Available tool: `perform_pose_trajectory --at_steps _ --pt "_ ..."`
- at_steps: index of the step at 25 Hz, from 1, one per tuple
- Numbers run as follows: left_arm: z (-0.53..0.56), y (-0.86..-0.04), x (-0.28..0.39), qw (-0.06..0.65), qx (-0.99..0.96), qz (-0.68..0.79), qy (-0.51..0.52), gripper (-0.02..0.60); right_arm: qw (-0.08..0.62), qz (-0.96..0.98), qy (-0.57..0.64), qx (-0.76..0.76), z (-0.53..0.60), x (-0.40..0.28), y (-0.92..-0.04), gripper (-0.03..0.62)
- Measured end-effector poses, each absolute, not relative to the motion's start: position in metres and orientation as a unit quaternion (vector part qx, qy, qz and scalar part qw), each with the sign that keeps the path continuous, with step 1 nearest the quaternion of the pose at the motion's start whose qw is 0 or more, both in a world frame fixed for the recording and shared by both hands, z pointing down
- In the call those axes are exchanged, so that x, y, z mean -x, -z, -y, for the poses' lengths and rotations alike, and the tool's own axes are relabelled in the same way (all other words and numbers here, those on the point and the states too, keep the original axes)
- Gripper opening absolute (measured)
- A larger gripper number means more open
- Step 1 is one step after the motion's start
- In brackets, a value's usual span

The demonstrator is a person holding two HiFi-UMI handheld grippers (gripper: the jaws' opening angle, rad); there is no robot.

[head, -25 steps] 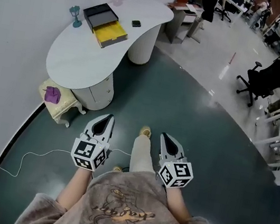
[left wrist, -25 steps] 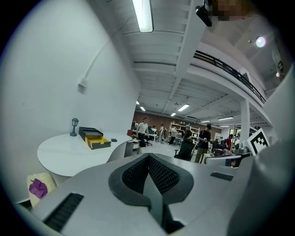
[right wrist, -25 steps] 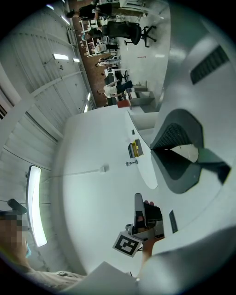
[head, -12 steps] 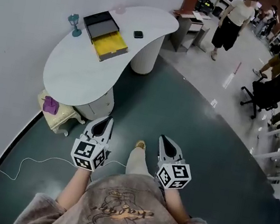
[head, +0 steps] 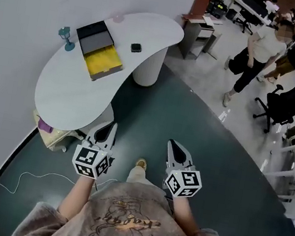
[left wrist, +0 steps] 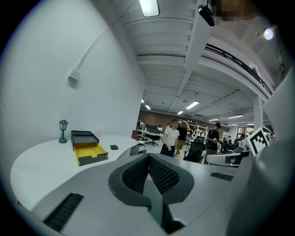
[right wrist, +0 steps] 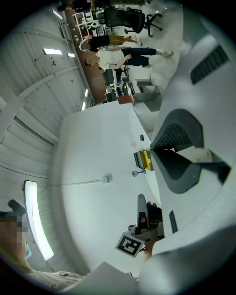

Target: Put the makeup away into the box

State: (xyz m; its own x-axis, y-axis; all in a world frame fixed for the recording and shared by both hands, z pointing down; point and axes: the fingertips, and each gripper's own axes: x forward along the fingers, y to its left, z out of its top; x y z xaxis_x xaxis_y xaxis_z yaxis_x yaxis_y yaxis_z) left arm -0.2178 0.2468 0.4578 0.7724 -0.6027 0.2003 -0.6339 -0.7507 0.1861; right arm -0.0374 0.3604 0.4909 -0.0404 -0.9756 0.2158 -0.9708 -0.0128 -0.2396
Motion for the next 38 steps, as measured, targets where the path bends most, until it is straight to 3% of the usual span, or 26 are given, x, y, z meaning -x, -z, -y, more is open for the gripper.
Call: perform_pose_trajectory --at_steps 15,38 --pt "-0.157 -0.457 0.112 0.112 -0.918 0.373 -0.067 0.021 0.0 -0.733 0.169 0.658 -0.26 -0.076 -0.501 0.003" --pt "-0.005 -0.47 0.048 0.122 -0.909 0.393 -0.065 0.021 -0.003 -0.746 0.173 0.643 -0.102 -0.146 -0.511 0.003"
